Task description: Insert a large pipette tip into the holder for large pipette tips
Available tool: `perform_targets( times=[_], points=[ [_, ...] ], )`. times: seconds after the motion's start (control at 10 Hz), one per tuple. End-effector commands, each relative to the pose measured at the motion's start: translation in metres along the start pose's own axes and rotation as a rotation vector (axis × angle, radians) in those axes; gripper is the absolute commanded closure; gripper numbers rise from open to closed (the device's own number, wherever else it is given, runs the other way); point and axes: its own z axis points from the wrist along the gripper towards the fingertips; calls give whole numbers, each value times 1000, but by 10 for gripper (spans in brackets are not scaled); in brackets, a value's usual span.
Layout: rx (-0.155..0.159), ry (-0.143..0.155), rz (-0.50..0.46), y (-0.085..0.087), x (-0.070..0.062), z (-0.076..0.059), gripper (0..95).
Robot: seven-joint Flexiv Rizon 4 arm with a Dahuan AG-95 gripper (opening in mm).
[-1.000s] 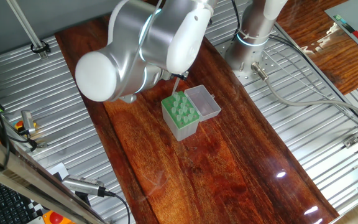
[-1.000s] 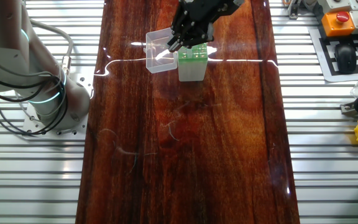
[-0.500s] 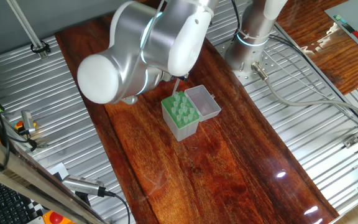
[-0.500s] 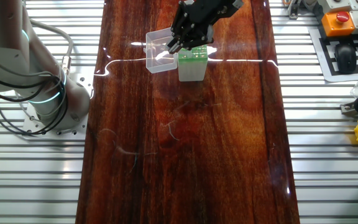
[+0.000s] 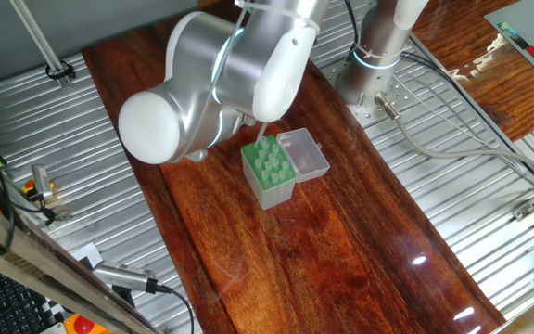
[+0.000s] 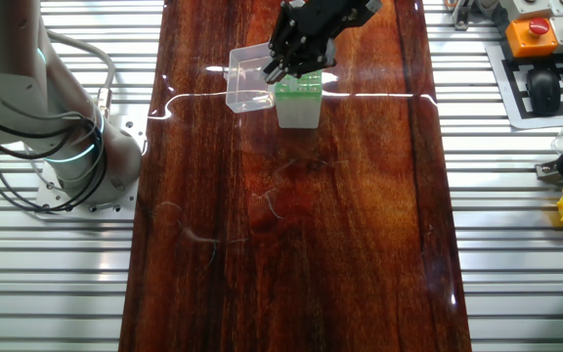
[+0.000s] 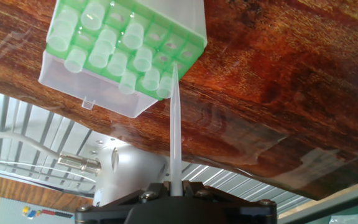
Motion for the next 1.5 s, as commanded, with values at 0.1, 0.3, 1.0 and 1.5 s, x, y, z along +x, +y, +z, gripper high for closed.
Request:
perform_targets(
  times=[0.1, 0.3, 1.0, 1.5],
  points=[
    [-1, 1, -5, 0, 0, 0, 760],
    [-2, 2, -1, 0, 0, 0, 760],
    [-2, -106, -26, -24, 19, -4, 760],
    [-6, -193, -1, -29, 23, -4, 760]
  ],
)
